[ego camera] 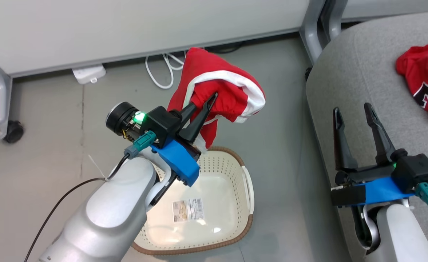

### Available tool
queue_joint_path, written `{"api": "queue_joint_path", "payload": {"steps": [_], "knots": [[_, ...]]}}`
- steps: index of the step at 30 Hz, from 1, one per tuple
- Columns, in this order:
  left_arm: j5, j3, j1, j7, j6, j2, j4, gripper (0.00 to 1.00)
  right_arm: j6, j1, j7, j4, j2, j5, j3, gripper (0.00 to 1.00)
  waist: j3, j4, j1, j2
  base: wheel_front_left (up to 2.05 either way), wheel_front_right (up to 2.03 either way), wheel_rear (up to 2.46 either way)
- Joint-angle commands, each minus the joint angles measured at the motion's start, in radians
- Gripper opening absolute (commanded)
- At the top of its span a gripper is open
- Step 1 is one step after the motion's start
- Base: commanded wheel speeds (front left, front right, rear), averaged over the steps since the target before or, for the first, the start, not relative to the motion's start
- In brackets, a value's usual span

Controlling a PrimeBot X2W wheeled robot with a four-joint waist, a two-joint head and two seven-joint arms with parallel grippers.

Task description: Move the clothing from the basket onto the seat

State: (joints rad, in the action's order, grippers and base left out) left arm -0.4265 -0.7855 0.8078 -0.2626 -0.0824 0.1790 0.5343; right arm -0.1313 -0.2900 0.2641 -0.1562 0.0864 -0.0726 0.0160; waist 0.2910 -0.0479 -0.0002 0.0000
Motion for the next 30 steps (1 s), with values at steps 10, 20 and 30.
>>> {"api": "queue_joint_path", "payload": {"steps": [10,20,30], "knots": [[0.031,0.026,-0.019,-0.003,0.004,-0.023,-0.069,0.0,0.001,0.071,0.0,-0.022,-0.006,-0.006,0.013,1.0,-0.131,0.018,0.0002,0.0,0.0,0.0,0.0],[0.02,0.023,-0.039,-0.003,0.008,-0.029,-0.084,0.0,0.001,0.11,0.0,-0.035,-0.011,-0.009,0.03,1.0,-0.194,0.038,0.0002,0.0,0.0,0.0,0.0],[0.015,0.018,-0.043,-0.002,0.015,-0.022,-0.09,0.0,0.001,0.106,0.0,-0.033,-0.014,-0.014,0.049,1.0,-0.192,0.047,0.0002,0.0,0.0,0.0,0.0]]}}
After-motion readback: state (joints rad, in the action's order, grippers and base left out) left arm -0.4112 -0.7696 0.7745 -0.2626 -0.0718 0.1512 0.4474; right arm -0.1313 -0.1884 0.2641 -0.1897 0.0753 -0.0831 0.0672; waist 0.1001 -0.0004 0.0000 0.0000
